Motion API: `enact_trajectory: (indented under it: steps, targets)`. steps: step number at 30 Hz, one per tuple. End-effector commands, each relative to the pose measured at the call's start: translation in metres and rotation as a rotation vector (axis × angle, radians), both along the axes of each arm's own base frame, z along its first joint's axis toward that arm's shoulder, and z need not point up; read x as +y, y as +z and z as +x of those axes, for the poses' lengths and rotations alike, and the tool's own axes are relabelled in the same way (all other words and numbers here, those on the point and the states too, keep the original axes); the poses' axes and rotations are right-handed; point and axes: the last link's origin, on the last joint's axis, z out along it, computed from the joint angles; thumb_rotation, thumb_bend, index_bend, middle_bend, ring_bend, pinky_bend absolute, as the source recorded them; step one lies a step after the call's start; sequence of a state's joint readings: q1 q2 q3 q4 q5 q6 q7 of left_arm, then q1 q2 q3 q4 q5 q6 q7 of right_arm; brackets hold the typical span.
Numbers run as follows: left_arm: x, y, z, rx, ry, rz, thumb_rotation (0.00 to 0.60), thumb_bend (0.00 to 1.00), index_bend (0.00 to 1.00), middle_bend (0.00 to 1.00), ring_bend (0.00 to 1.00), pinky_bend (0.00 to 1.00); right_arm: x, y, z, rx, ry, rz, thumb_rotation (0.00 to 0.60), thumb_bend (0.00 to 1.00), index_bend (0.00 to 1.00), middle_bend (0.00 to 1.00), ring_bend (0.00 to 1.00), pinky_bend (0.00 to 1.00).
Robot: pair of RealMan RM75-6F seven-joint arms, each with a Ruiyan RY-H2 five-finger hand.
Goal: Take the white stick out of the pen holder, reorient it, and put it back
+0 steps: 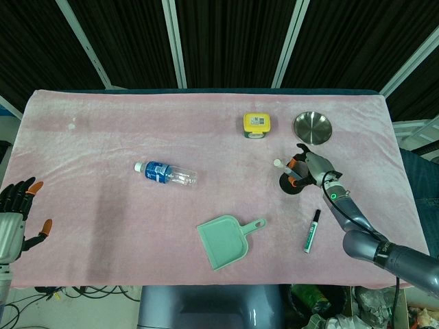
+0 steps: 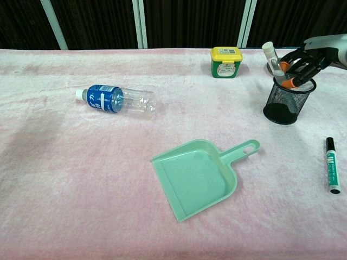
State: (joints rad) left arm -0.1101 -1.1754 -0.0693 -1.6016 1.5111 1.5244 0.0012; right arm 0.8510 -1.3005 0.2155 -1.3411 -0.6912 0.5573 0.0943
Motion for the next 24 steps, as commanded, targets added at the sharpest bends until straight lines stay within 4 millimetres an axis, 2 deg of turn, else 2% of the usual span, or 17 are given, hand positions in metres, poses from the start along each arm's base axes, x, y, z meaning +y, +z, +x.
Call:
enact_trajectory:
  steps: [1,24]
  targets:
    - [-0.0001,0.0,-0.0001,0.0,0.0,0.0,0.6,0.38,0.09,0.05,0.0,0.0,-0.0002,0.0004,0.0003,-0.008,-0.005,0.0,0.6,0.26,0.5,0.03,0.13,0.14]
    - [-0.0003,-0.0002,0.0001,0.003,-0.001,-0.002,0.6,0.38,0.09,0.05,0.0,0.0,-0.0014,0.0011,0.0009,-0.033,-0.015,0.002,0.6,0.26,0.51,0.03,0.13,0.14]
